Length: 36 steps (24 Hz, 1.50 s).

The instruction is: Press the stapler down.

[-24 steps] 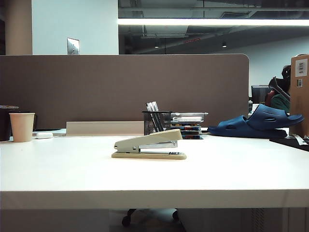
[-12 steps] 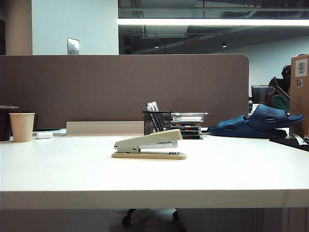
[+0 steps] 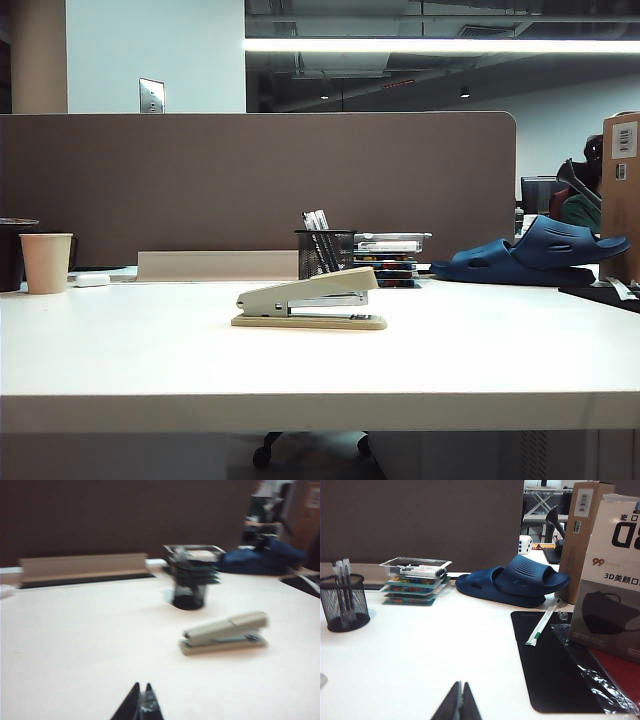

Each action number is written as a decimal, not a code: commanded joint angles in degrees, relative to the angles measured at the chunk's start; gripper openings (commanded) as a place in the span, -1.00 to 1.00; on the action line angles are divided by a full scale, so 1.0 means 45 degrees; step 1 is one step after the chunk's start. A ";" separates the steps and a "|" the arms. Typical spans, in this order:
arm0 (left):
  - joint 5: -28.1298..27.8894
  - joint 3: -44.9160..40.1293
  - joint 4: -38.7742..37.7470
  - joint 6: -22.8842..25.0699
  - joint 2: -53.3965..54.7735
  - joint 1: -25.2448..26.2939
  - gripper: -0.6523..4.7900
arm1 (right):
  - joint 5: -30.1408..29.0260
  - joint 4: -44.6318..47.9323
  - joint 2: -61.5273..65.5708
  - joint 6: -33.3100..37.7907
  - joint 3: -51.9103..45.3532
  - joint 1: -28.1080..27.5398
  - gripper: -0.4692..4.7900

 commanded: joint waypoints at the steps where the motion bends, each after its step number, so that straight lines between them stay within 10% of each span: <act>1: 0.1491 0.0034 -0.0636 -0.0005 0.0000 -0.0005 -0.78 | 0.0092 -0.0937 0.0024 0.0199 0.0821 -0.0010 -0.86; 14: 0.2696 0.0034 -0.2399 -0.0563 0.0000 -0.0005 -0.78 | -0.1151 -0.4828 0.1073 0.0204 0.5265 -0.0005 -0.86; 36: 0.2647 0.0034 -0.2385 -0.0559 0.0000 -0.0005 -0.78 | -0.6397 -0.8578 1.2526 0.0204 1.5140 0.0865 -0.86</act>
